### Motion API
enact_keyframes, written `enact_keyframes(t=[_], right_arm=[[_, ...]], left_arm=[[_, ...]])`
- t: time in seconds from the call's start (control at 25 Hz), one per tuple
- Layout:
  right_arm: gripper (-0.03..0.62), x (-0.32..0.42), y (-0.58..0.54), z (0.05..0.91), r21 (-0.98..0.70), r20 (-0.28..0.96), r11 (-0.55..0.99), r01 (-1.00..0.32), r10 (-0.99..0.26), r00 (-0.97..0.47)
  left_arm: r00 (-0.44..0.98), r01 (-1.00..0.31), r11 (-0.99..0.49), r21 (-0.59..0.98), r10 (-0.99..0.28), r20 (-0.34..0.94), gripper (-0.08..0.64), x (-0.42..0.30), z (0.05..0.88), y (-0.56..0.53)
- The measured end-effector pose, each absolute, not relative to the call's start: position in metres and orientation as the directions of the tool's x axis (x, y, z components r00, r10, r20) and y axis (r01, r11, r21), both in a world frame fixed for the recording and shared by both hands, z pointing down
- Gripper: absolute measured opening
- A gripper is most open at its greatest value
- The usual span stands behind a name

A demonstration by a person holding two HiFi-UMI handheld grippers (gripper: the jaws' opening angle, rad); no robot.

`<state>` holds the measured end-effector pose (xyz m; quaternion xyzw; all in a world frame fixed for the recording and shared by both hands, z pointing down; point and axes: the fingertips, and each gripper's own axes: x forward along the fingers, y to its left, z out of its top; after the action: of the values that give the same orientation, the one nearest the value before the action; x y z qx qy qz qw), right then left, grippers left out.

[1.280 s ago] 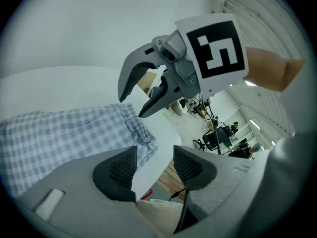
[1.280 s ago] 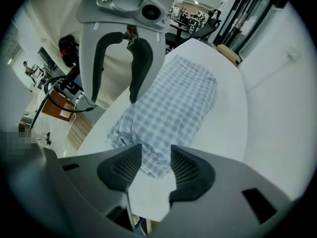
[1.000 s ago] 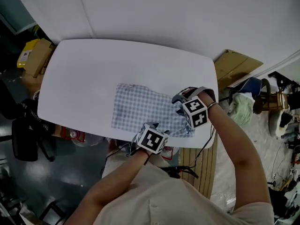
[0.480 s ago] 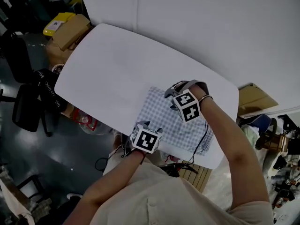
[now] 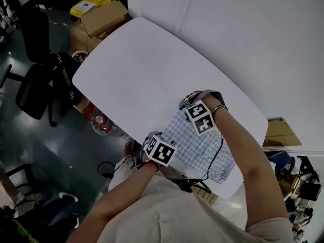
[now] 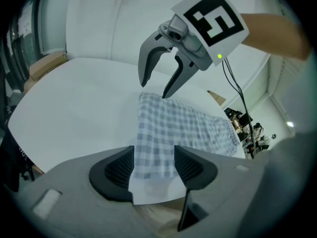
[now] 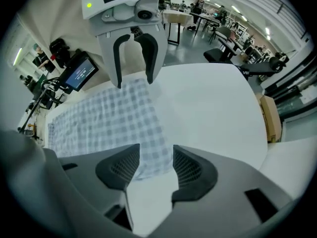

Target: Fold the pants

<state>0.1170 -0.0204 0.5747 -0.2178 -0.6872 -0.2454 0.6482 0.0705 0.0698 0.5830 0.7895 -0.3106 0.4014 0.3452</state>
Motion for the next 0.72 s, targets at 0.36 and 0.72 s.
enact_keyframes(t=[0.36, 0.72], right_arm=[[0.218, 0.119, -0.028, 0.621, -0.148, 0.988, 0.712, 0.686, 0.078, 0.131], [0.193, 0.116, -0.029, 0.642, -0.217, 0.976, 0.71, 0.67, 0.138, 0.169]], left_arm=[[0.513, -0.76, -0.54, 0.363, -0.155, 0.844, 0.241, 0.069, 0.611, 0.066], [0.492, -0.752, -0.551, 0.361, -0.106, 0.864, 0.231, 0.068, 0.631, 0.067]])
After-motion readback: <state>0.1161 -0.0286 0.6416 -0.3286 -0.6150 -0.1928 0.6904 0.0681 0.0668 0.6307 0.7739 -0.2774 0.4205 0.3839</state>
